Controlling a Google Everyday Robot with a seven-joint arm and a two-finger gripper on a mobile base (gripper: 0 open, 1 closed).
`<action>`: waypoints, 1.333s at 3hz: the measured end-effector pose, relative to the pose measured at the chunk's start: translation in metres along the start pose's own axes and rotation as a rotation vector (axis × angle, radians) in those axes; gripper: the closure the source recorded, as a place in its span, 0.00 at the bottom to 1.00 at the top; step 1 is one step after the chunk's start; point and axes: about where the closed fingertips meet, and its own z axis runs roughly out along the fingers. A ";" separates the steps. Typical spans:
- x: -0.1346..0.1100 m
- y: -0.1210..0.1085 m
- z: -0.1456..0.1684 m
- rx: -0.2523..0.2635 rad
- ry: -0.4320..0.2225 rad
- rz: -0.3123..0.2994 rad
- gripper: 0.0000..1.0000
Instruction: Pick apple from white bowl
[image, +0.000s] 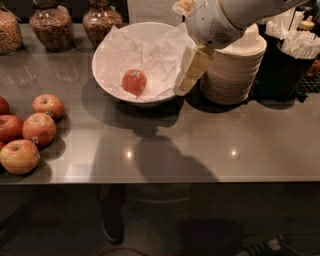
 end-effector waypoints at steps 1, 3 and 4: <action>0.005 -0.009 0.012 0.031 -0.011 -0.006 0.00; 0.003 -0.034 0.067 0.039 -0.099 -0.012 0.00; 0.002 -0.041 0.088 0.023 -0.125 -0.015 0.03</action>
Offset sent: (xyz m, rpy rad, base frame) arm 0.0697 0.0319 -0.0337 0.1113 -0.0656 0.0255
